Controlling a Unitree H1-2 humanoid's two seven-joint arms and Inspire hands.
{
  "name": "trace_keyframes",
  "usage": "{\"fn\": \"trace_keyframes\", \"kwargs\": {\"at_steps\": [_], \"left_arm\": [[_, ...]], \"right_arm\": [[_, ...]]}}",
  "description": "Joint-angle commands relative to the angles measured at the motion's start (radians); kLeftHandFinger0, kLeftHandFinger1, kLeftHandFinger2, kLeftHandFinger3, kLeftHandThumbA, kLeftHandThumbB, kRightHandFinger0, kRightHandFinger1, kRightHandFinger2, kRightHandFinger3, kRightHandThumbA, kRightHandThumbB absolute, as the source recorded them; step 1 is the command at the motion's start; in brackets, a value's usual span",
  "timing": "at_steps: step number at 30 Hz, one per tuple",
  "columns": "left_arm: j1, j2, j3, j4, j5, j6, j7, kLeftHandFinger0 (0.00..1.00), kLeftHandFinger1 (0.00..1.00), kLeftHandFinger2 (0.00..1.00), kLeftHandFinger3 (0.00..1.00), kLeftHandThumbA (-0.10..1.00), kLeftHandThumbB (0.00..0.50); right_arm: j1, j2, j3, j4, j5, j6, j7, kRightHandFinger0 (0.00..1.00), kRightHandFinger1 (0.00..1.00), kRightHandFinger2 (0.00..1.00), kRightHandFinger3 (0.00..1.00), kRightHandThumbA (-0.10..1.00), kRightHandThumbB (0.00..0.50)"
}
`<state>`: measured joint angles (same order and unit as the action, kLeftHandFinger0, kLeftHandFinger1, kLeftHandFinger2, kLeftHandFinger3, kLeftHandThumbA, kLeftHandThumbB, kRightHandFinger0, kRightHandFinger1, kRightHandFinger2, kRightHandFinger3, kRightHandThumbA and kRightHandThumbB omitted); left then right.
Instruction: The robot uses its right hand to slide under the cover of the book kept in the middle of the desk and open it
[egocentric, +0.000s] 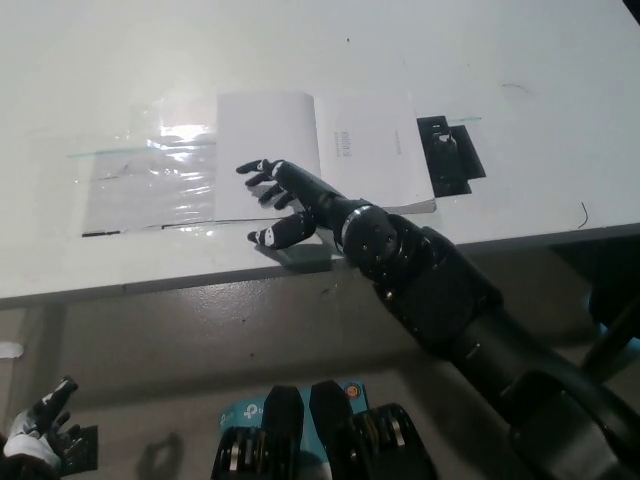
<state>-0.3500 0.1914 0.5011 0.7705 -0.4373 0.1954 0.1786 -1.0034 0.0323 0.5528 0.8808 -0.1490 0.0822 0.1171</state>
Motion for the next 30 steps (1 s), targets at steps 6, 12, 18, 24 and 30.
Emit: {"fn": "trace_keyframes", "kwargs": {"at_steps": [6,12,18,24,30], "left_arm": [[-0.009,0.019,-0.003,0.01,0.026,-0.03,0.031,1.0,1.0,1.0,1.0,0.55,0.0],[0.01,0.019,-0.007,0.003,0.009,-0.014,-0.013,1.0,1.0,1.0,1.0,0.69,0.0],[0.019,0.007,0.001,-0.023,0.007,-0.002,0.009,1.0,1.0,1.0,1.0,0.67,0.0],[0.013,-0.006,0.037,-0.022,-0.031,0.002,0.016,1.0,1.0,1.0,1.0,0.5,0.0],[0.024,-0.006,0.038,0.009,-0.04,-0.042,-0.026,1.0,1.0,1.0,1.0,0.53,0.0]], "right_arm": [[-0.045,0.005,-0.034,-0.01,-0.064,-0.072,0.045,0.68,0.69,0.79,0.94,0.72,0.263],[-0.016,-0.009,-0.108,-0.081,-0.035,-0.056,0.049,0.61,0.64,0.75,0.99,0.78,0.291],[0.058,-0.005,-0.296,-0.306,0.077,0.051,0.057,0.48,0.57,0.67,1.0,0.7,0.277],[0.155,0.025,-0.566,-0.661,0.336,0.221,0.056,0.53,0.62,0.72,0.97,0.71,0.233],[0.211,0.015,-0.731,-0.802,0.463,0.264,0.044,0.6,0.67,0.78,1.0,0.94,0.206]]}}
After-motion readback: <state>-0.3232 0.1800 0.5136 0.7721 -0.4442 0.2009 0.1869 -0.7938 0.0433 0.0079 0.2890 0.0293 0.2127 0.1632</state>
